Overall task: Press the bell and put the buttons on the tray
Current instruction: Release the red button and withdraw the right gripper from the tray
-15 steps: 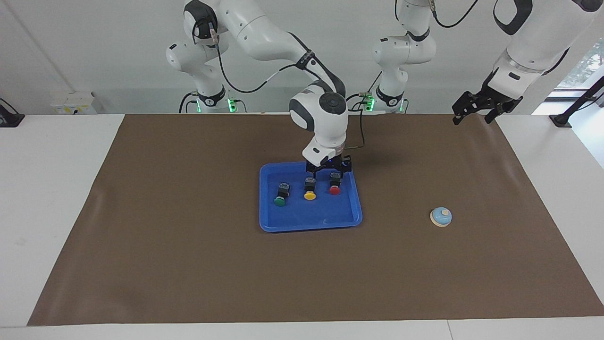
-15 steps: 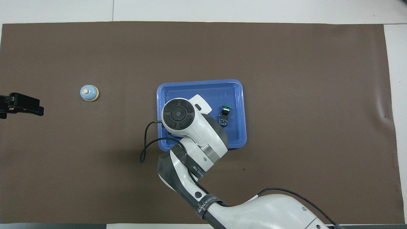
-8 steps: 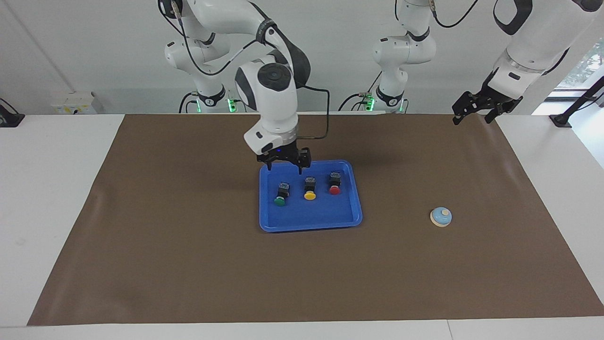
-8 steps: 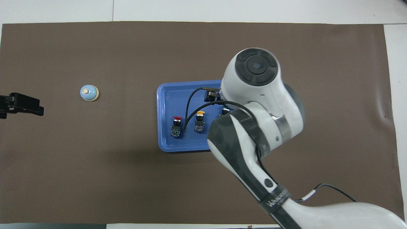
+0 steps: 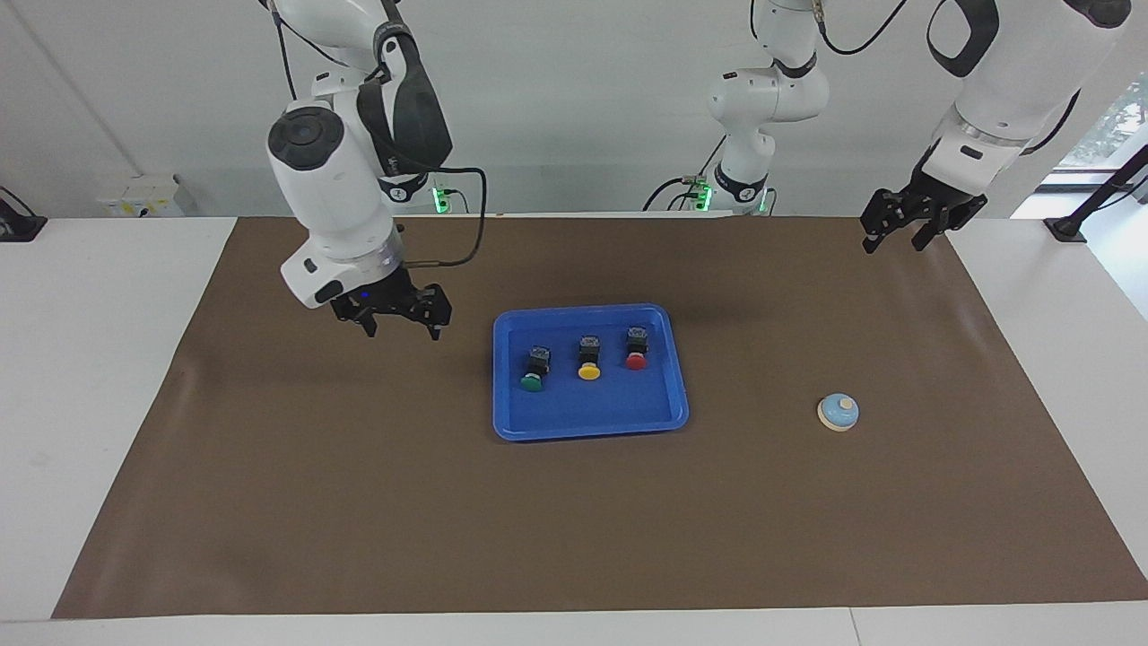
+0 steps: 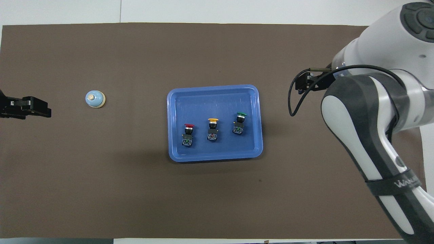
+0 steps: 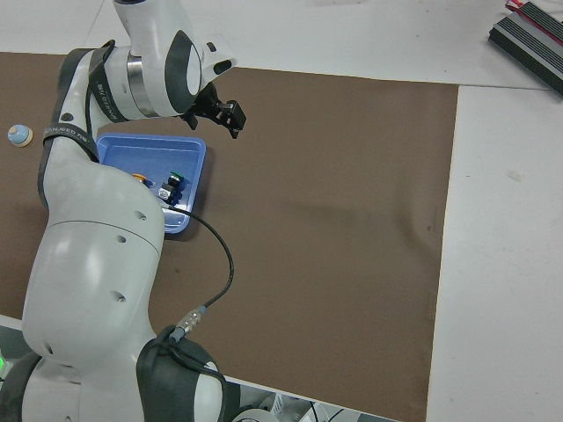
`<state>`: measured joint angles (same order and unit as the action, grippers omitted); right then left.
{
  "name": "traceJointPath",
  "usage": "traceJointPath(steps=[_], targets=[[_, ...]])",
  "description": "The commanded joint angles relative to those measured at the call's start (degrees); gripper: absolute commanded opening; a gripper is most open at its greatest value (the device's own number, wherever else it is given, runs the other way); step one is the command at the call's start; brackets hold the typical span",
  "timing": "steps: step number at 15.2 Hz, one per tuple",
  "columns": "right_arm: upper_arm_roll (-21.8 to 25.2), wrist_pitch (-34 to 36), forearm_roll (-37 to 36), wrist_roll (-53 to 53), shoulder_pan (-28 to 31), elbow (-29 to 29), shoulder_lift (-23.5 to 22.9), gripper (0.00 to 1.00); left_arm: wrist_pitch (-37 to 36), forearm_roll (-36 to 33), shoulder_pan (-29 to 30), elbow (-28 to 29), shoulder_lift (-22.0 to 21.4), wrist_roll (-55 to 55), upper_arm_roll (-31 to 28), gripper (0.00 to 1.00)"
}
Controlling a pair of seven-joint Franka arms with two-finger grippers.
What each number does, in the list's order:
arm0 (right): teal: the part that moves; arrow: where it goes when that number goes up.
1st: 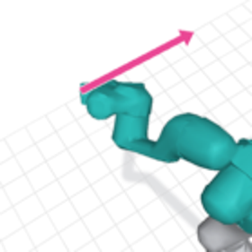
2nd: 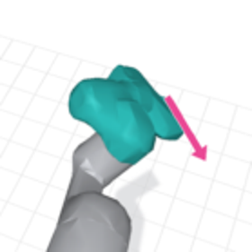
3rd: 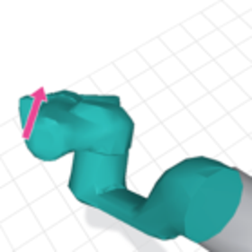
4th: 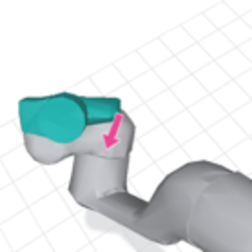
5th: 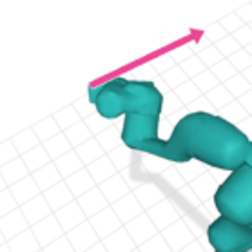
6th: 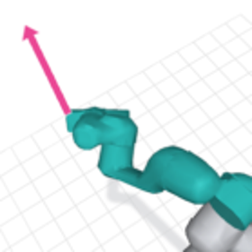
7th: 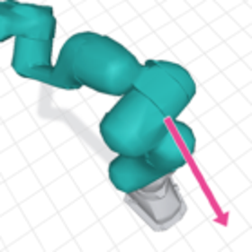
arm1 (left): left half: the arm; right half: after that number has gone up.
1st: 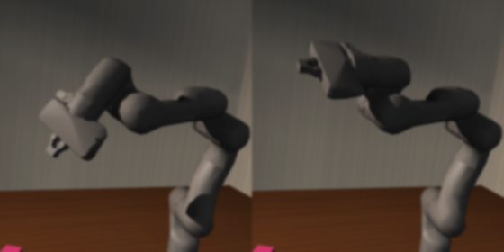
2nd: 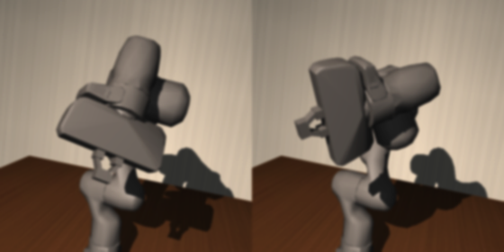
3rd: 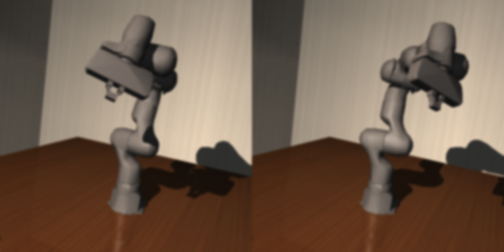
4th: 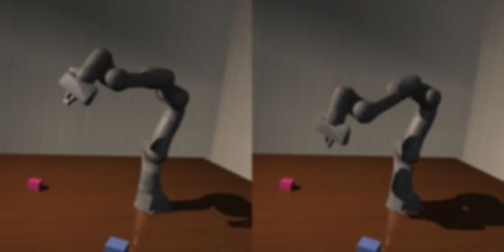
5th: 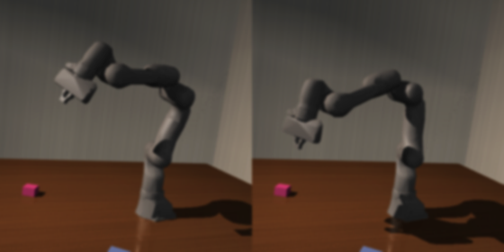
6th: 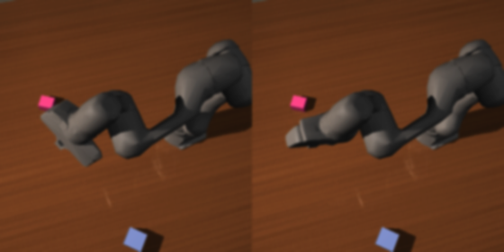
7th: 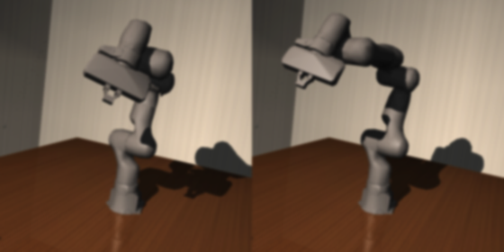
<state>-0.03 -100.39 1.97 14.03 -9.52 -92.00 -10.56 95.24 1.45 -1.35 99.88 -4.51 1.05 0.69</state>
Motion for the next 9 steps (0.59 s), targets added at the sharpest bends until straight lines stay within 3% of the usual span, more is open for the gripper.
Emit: traceJointPath(steps=[1,4,9], targets=[[-0.8,4.0,0.1,-6.9,4.2,-1.2,4.0,1.0,3.9,0.5,-0.8,3.7,-1.3,0.3,-0.5,0.0],[-0.8,8.2,0.1,-13.3,8.5,-1.2,6.9,1.0,9.1,0.5,-1.1,3.7,3.7,0.4,-0.5,0.0],[-0.8,15.0,-0.7,-14.1,10.1,-1.2,11.7,1.0,17.4,0.5,-1.0,4.1,13.1,0.0,-0.6,0.0]])
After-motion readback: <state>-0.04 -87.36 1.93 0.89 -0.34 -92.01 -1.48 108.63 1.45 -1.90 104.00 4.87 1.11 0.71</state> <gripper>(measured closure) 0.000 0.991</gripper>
